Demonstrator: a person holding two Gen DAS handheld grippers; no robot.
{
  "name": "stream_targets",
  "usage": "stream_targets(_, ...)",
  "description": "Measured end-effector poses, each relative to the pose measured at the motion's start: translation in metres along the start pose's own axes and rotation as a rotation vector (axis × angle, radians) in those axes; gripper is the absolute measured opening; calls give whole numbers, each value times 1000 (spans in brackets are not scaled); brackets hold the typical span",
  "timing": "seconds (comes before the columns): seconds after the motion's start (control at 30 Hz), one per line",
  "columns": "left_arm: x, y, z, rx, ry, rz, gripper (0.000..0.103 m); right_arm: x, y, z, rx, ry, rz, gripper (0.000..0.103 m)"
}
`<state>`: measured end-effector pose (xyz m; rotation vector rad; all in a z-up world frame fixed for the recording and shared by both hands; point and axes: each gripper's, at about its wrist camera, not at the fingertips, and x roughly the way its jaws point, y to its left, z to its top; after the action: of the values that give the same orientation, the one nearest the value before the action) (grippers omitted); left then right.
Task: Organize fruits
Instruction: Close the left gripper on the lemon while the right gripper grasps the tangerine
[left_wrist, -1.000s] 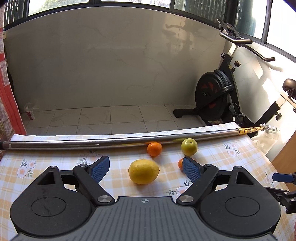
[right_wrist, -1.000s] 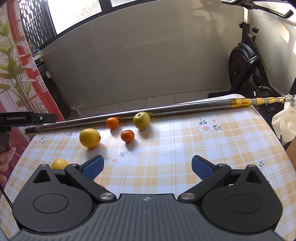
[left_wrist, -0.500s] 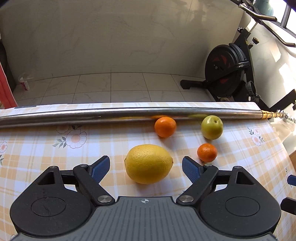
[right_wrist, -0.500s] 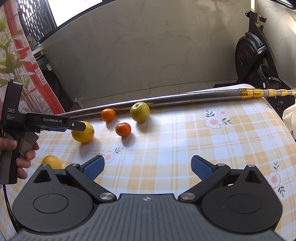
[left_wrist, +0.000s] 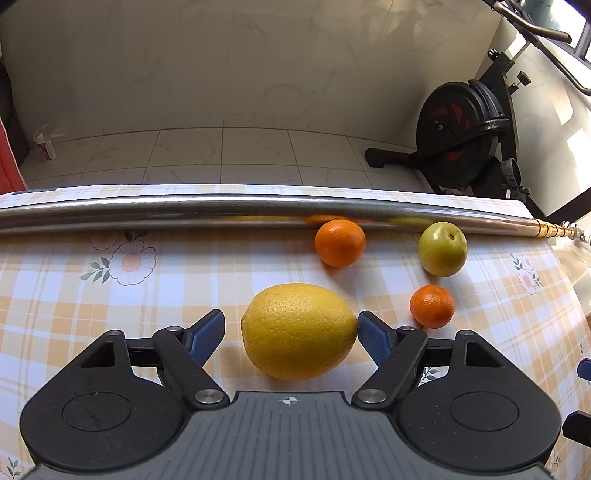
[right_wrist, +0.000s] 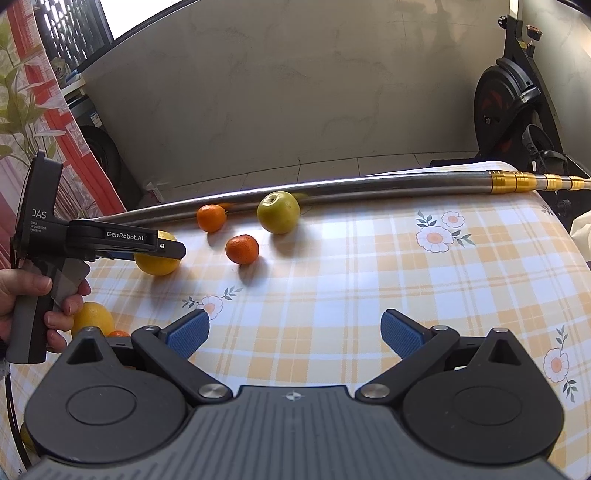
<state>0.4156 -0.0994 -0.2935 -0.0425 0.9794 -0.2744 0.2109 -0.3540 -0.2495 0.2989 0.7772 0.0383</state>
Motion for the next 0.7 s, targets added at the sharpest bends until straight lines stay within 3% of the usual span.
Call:
stream_targets(0.17, 1, 2, -3, -3, -4, -14, 79, 3, 2, 3, -4, 1, 10, 101)
stream_targets(0.27, 0, -2, -5, 20, -9, -41, 67, 5, 3, 3, -8, 6, 10, 101)
stream_targets(0.47, -7, -10, -13, 103, -24, -6, 67, 11, 1, 3, 8, 25, 3, 95)
stream_targets(0.7, -31, 6, -16, 71, -34, -16, 67, 27, 4, 12, -4, 30, 70, 90)
